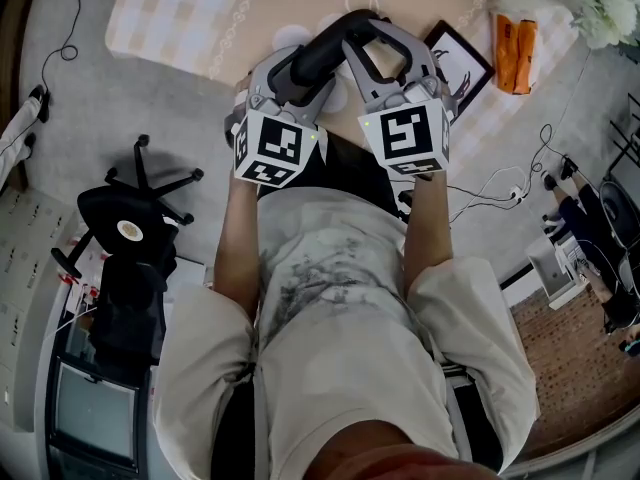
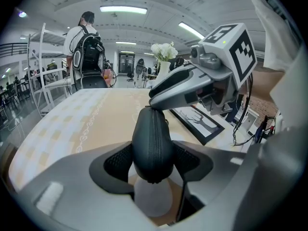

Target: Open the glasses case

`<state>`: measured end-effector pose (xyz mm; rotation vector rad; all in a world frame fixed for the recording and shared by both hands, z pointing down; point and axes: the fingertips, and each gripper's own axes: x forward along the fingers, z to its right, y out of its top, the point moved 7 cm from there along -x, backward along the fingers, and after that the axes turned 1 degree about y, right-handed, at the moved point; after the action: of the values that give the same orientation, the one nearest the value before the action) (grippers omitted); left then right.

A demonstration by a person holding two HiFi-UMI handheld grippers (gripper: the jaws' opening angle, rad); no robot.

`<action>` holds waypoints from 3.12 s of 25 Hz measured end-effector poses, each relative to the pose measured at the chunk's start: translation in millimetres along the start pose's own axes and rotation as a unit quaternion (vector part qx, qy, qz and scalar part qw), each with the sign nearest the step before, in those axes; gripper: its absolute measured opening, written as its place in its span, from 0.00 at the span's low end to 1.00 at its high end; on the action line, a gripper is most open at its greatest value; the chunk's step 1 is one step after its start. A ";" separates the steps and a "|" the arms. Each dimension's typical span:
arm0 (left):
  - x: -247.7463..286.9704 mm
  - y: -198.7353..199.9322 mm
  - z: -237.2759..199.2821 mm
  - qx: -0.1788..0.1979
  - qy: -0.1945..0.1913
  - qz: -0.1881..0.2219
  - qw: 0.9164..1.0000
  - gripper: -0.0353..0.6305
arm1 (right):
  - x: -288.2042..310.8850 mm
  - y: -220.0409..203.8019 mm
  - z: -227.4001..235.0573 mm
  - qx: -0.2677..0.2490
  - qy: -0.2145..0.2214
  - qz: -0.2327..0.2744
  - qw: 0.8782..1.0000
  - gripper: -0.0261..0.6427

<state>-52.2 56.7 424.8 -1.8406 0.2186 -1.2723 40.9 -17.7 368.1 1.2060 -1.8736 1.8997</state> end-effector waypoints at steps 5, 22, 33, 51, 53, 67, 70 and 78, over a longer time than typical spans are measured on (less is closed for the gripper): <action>0.0 0.4 -0.3 -0.001 0.000 0.000 1.000 0.45 | -0.6 -3.1 4.9 0.006 -0.003 -0.001 1.000 0.25; 1.1 -2.1 -1.7 -0.007 -0.005 -0.001 1.000 0.45 | 3.6 -12.5 19.2 0.050 -0.004 0.010 0.999 0.24; 0.4 -2.4 -2.4 -0.008 -0.007 -0.001 1.000 0.45 | 5.1 -15.2 25.6 0.062 -0.007 0.008 0.998 0.24; 1.2 -5.2 -2.4 -0.006 -0.006 -0.006 1.000 0.45 | 8.8 -27.5 37.1 0.074 -0.034 -0.021 0.996 0.17; 0.3 -9.5 -2.4 -0.009 -0.007 -0.011 1.000 0.45 | 12.5 -38.5 38.9 0.073 -0.038 -0.048 0.995 0.11; -0.3 -14.4 -3.0 -0.017 -0.010 -0.015 1.000 0.46 | 7.0 -36.0 36.1 0.086 -0.045 -0.028 0.995 0.12; -0.1 -14.9 -3.2 -0.018 -0.009 -0.013 1.000 0.46 | 1.1 -23.0 27.6 0.082 -0.041 -0.001 0.996 0.16; -3.5 -11.1 -0.8 -0.012 -0.012 -0.017 1.000 0.48 | 5.7 -17.4 18.2 0.068 -0.034 0.004 0.997 0.20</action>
<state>-58.0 65.0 430.5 -1.8861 0.1922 -1.2747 55.9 -33.5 382.0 1.3217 -1.8102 2.0449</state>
